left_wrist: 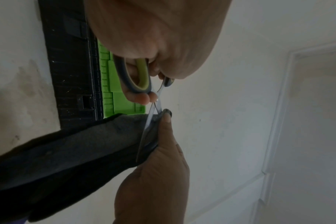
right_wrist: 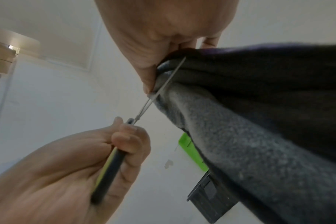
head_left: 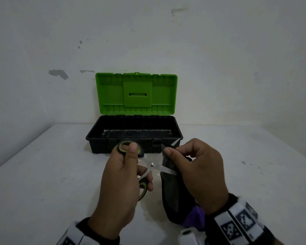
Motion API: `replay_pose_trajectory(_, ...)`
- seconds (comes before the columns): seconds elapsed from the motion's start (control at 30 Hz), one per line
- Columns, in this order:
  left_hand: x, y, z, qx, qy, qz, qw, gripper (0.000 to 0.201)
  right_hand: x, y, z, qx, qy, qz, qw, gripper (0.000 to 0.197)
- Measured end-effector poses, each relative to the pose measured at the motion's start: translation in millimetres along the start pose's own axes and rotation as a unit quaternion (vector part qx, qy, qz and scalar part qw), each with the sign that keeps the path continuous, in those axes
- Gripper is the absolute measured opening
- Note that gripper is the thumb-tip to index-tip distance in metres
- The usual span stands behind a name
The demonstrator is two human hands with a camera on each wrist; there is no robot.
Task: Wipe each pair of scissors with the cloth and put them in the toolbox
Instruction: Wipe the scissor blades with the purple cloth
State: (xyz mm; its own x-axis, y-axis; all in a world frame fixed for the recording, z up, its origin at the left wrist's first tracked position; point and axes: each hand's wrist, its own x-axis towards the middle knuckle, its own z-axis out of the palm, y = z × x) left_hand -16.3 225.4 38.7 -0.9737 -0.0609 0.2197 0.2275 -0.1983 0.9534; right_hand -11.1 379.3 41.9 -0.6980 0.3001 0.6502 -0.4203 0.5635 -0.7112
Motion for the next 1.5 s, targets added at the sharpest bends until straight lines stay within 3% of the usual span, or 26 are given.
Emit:
replay_pose_trajectory(0.13, 1, 1, 1, -0.019, 0.004, 0.005, 1.0, 0.031, -7, -8, 2, -0.003, -0.04, -0.025, 0.999, 0.021)
replay_pose_trajectory(0.3, -2, 1, 1, -0.027, 0.011, 0.006, 1.0, 0.032, 3, 0, -3, 0.007, 0.015, 0.004, 1.0, 0.021)
replay_pose_trajectory(0.47, -2, 3, -1, -0.032, 0.003, 0.009, 0.999, 0.033, -9, -11, 1, 0.019, -0.046, -0.02, 0.999, 0.018)
replay_pose_trajectory(0.6, -1, 2, 0, -0.028, 0.009, 0.011, 1.0, 0.032, 3, -3, 0, 0.013, 0.021, 0.002, 1.0, 0.022)
replay_pose_trajectory(0.77, -2, 1, -2, -0.028, 0.009, 0.01, 1.0, 0.03, -4, -7, 1, 0.009, -0.026, -0.006, 1.0, 0.022)
replay_pose_trajectory(0.9, -2, 0, -2, -0.032, 0.014, 0.008, 0.999, 0.027, 9, 0, -3, 0.008, 0.024, 0.018, 1.0, 0.022)
replay_pose_trajectory(1.03, -2, 0, -3, -0.024, 0.011, 0.021, 0.999, 0.027, 1, -5, 1, 0.021, -0.024, 0.017, 0.999, 0.023)
replay_pose_trajectory(1.27, -6, -3, -5, 0.045, 0.008, 0.049, 0.998, 0.033, 26, 14, -12, 0.058, 0.053, 0.098, 0.992, 0.025)
replay_pose_trajectory(1.37, -5, -2, -6, 0.082, 0.027, 0.082, 0.993, 0.028, 21, 5, -19, 0.068, 0.034, 0.066, 0.995, 0.021)
replay_pose_trajectory(1.5, -5, -4, -4, 0.131, 0.033, 0.157, 0.978, 0.028, 5, -12, -13, 0.032, -0.046, -0.008, 0.998, 0.02)
